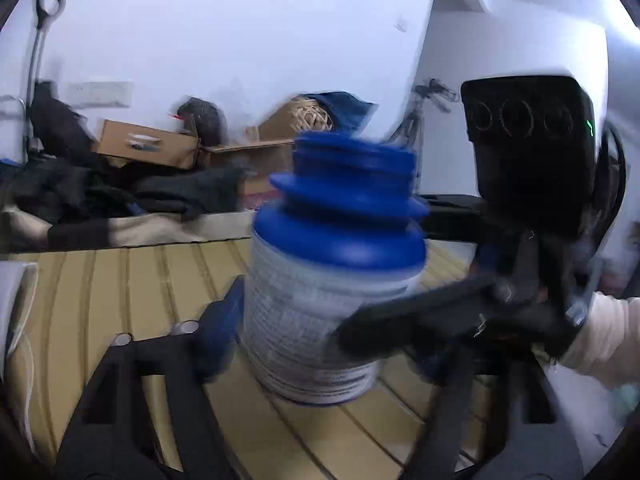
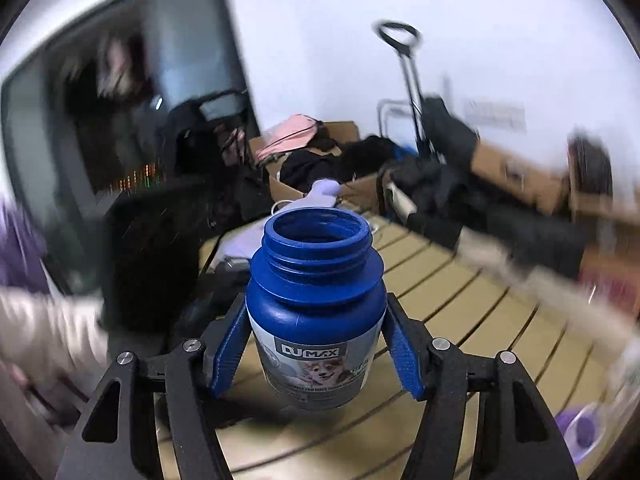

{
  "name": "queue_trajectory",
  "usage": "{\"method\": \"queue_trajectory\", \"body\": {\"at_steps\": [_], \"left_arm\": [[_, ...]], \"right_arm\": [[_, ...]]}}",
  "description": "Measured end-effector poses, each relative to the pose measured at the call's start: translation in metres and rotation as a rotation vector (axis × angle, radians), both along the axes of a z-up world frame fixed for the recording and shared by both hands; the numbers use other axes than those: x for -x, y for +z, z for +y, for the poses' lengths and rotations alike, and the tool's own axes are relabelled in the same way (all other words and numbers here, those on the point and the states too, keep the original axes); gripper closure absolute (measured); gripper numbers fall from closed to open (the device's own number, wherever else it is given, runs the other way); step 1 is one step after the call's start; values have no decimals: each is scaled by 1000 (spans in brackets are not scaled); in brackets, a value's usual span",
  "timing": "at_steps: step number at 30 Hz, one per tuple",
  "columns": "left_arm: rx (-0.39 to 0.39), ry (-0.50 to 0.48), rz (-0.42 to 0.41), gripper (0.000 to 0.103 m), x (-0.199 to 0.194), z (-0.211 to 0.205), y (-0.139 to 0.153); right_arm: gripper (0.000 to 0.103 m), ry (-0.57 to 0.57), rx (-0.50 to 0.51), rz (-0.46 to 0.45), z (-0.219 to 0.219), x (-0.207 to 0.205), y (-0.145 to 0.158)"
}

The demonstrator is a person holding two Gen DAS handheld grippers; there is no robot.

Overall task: Flip cup upright
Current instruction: 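Grasp the bottle upright with the right tool while the left tool releases it, then lower the upright bottle onto the table with the right tool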

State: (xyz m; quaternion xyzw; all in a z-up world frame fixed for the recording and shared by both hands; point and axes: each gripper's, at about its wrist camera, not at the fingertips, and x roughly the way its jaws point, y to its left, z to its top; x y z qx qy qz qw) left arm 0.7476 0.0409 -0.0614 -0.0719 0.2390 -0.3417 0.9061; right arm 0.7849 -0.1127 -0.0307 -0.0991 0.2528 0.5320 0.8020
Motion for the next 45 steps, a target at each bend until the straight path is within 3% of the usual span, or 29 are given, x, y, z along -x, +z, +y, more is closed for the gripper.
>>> {"method": "queue_trajectory", "body": {"at_steps": [2,10,18,21,26,31,33,38,39,41,43,45], "left_arm": [[-18,19,-62,41,-5,0,4],[-116,80,-97,41,-39,-20,-8],[-192,124,-78,44,-69,-37,-28],[-224,123,-82,44,-73,-40,-31],[-187,141,-94,44,-69,-36,-28],[-140,142,-106,43,-52,-28,-21],[-136,126,-110,43,-40,-25,-21],[-206,136,36,42,-34,-24,-50],[-233,165,102,35,-37,-24,-61],[-290,192,264,31,-43,-21,-84],[-324,210,327,31,-39,-16,-99],[-310,229,345,30,-29,-6,-99]], "right_arm": [[35,19,2,-55,0,-5,3],[35,45,125,-140,3,-39,-10],[35,19,106,-42,-11,-85,-36],[35,10,122,-56,-11,-86,-39],[34,17,106,-42,-10,-87,-33],[34,32,-40,100,-21,-90,-24],[34,38,-72,108,-20,-80,-27],[34,-20,17,152,-2,-66,-73],[34,-58,66,144,5,-65,-87],[35,-73,115,126,14,-59,-109],[34,-75,139,91,21,-51,-118],[34,-82,170,26,31,-41,-115]]}}
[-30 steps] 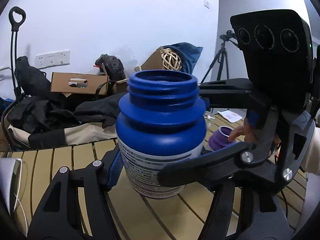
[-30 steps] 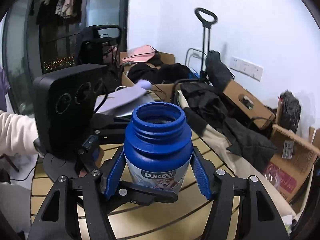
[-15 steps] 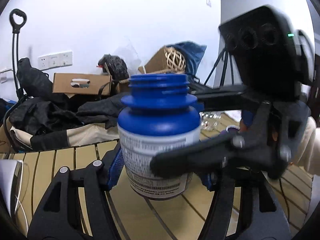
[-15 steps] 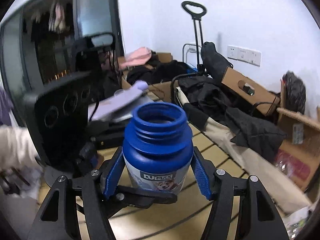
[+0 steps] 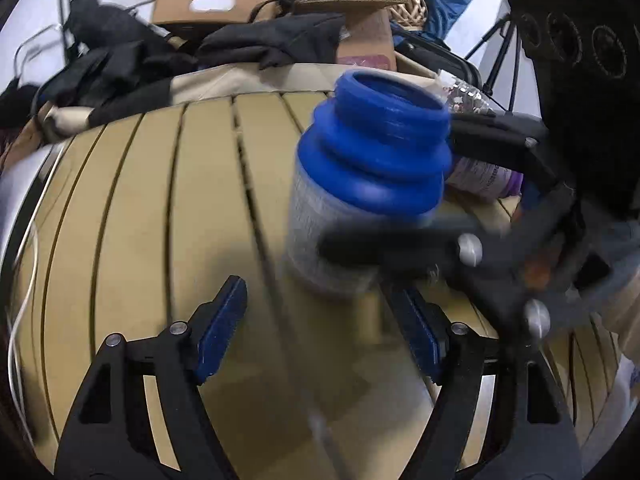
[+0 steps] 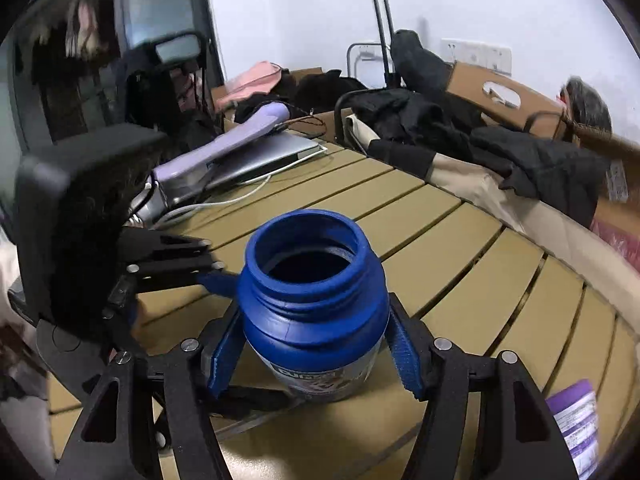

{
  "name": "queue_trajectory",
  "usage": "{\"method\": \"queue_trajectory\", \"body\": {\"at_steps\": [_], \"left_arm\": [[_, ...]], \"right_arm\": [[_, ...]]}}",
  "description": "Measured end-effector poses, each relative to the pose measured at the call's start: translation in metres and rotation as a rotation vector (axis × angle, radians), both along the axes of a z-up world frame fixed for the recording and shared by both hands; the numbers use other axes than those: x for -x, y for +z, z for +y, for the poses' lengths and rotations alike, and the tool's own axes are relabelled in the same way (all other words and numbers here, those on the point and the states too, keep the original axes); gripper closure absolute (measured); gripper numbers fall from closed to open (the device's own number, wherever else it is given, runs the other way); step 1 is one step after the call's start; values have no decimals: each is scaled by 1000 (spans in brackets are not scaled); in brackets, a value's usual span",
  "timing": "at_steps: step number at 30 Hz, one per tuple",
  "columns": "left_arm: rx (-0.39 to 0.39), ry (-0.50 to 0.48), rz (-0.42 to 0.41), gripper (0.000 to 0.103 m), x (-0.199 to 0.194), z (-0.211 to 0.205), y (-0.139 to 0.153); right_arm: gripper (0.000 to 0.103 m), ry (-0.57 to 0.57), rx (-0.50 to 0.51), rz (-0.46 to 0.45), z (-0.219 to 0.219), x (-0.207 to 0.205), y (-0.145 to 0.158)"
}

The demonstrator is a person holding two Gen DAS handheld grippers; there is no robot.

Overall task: Flip cup upright
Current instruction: 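Lower the upright bottle onto the table with the right tool, then open the right tool and pull it away from the bottle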

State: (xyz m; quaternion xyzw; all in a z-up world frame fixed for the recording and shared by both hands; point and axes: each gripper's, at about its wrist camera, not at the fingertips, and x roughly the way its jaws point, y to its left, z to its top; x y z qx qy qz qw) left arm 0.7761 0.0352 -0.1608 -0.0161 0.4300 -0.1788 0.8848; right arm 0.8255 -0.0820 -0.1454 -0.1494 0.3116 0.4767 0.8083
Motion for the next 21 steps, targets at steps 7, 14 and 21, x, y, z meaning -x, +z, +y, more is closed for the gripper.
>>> {"method": "queue_trajectory", "body": {"at_steps": [7,14,21], "left_arm": [[-121,40,8,25,24,0,20],[-137,275,-95,16,47,16,51],[-113,415,-143,12,79,25,72]], "right_arm": [[14,-51,84,-10,2,11,4],[14,-248,-55,81,-80,55,41],[14,-624,-39,83,-173,105,47]]}}
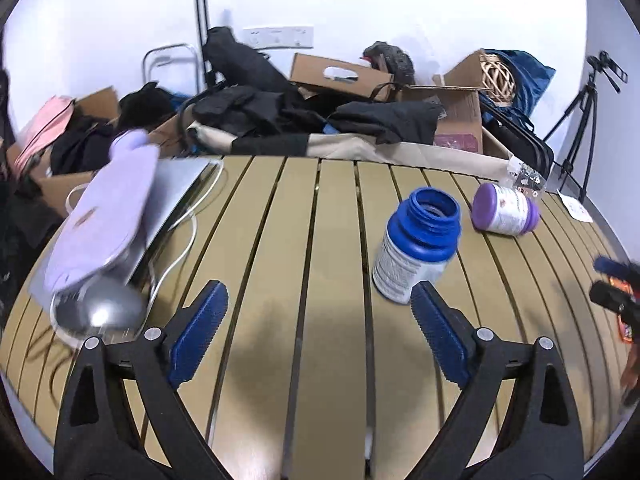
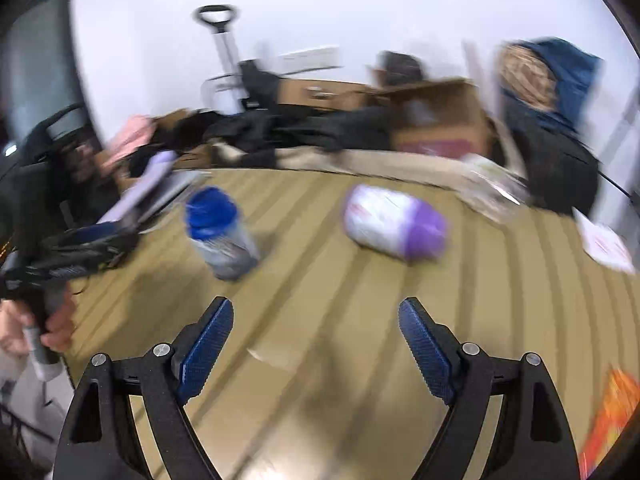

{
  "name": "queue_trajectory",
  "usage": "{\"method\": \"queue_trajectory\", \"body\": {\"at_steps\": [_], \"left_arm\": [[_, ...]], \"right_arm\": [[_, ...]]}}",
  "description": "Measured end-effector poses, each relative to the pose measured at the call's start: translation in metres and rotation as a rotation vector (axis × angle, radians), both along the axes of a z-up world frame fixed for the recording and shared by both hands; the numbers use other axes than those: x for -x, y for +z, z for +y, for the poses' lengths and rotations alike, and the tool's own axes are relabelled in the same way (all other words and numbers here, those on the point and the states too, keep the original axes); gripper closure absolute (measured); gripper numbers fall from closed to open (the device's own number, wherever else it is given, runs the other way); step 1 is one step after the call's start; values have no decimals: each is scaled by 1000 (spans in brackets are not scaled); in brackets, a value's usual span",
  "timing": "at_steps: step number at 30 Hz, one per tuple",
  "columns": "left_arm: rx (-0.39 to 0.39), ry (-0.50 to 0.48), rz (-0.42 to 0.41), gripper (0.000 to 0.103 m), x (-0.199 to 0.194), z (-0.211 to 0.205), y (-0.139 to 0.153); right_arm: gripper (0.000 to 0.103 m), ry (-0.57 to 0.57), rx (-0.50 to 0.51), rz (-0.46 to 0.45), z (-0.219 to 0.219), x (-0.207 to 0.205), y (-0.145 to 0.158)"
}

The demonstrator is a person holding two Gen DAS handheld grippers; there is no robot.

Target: Flip cup upright

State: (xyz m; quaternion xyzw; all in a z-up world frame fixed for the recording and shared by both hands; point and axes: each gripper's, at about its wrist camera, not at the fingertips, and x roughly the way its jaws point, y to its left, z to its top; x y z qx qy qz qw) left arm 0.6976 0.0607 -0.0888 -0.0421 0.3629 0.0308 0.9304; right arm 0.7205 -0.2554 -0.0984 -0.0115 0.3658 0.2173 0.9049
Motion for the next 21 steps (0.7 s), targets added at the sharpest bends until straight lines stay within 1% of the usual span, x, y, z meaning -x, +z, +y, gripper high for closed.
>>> {"method": "queue_trajectory", "body": {"at_steps": [2,4,6,8,9,11,12,14,17,18,19,21], "left_arm": [[-25,-3,15,12,18,-8,10],[-38,-8,-8,12,43,-14,25],[-47,-15,-47,12,80,-19,49],[-47,-20,-86,12,113,-21,70],[-45,-21,-108,10,137,-22,84],[-47,-6,-132,8,174,-22,104],[-48,-1,-147,7,193,-22,112],[-60,-10,-172,7,226,-24,126],[-76,-16,-219,6,275,-25,143],[-75,-14,-234,4,297,-25,149],[-66,-23,-237,0,310,-25,152],[-53,-50,-238,0,341,-21,156]], "right_arm": [[14,-53,28,-17,-7,23,7],[14,-73,34,-30,-9,53,20],[14,-88,41,-51,-9,86,40],[14,-101,53,-71,-6,110,56],[14,-106,56,-88,-6,132,70],[14,-122,61,-107,-1,158,85],[14,-137,57,-123,-4,179,96],[14,-153,42,-139,-11,210,108],[14,-178,27,-138,-21,253,121],[14,-184,20,-136,-26,273,125],[14,-177,19,-138,-27,289,129],[14,-155,48,-172,-28,327,136]]}}
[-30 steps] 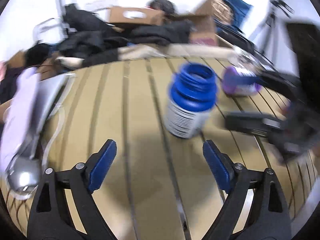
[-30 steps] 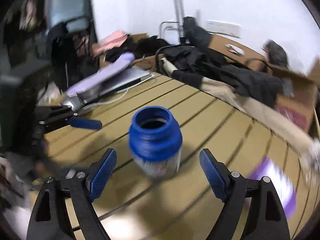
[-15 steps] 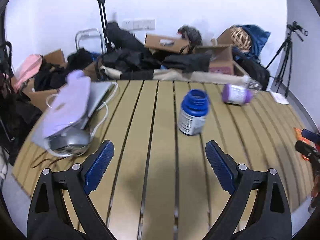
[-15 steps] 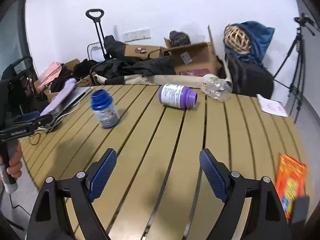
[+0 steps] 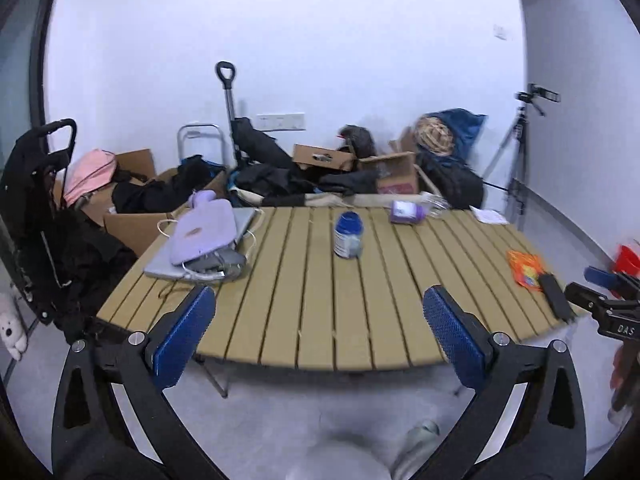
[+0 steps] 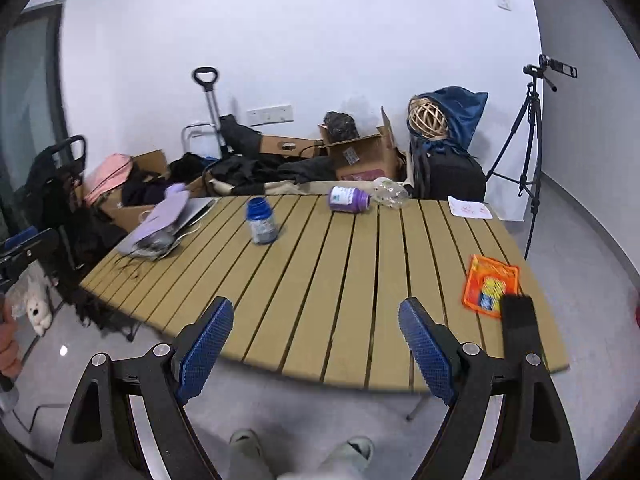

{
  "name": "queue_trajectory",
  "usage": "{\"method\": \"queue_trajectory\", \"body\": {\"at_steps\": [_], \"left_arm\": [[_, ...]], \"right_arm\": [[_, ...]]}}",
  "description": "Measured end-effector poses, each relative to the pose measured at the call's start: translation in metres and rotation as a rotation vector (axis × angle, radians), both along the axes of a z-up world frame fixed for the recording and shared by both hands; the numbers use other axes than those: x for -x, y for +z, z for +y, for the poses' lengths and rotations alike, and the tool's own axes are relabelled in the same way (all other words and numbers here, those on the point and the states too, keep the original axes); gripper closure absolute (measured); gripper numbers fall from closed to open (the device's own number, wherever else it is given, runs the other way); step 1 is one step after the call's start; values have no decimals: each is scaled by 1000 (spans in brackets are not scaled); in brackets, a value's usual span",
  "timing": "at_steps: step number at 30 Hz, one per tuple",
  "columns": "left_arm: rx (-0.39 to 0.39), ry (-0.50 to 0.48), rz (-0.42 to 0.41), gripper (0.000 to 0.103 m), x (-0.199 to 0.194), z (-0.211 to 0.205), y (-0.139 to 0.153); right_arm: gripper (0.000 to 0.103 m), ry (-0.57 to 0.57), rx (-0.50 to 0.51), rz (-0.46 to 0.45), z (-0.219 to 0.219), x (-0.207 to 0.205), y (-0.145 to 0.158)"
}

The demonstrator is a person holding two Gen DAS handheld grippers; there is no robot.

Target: Flip cup upright

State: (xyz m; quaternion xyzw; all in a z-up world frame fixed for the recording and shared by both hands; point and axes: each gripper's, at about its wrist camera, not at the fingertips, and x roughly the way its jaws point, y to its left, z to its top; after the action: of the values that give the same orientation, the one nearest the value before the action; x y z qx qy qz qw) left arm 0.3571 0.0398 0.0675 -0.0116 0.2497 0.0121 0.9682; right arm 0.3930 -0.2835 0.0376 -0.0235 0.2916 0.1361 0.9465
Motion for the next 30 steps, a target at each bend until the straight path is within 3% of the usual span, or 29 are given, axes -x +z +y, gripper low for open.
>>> {"method": "queue_trajectory", "body": {"at_steps": [3,10,13,17,21,23,26,30], "left_arm": [[-12,16,-40,0,46,5,2],[36,12,-108,0,176,-4,0],[-10,17,-160,0,224,-14,-6],[-49,114,-281,0,286,-18,-25],[-1,109,-305,0,326,-15,-56],[-17,97,-285,0,331,-16,-64],[-21,108,-274,0,329,-13,-67],[-4,122,-283,0,335,-11,-65]], "right_arm": [[14,18,52,-72,-1,57,11],[14,90,68,-157,1,186,27],[14,107,65,-207,3,238,23],[14,76,89,-282,6,301,1],[14,91,27,-244,12,343,-27],[14,116,34,-254,21,353,-36],[14,130,96,-266,39,349,-37],[14,151,75,-310,47,349,-30]]}}
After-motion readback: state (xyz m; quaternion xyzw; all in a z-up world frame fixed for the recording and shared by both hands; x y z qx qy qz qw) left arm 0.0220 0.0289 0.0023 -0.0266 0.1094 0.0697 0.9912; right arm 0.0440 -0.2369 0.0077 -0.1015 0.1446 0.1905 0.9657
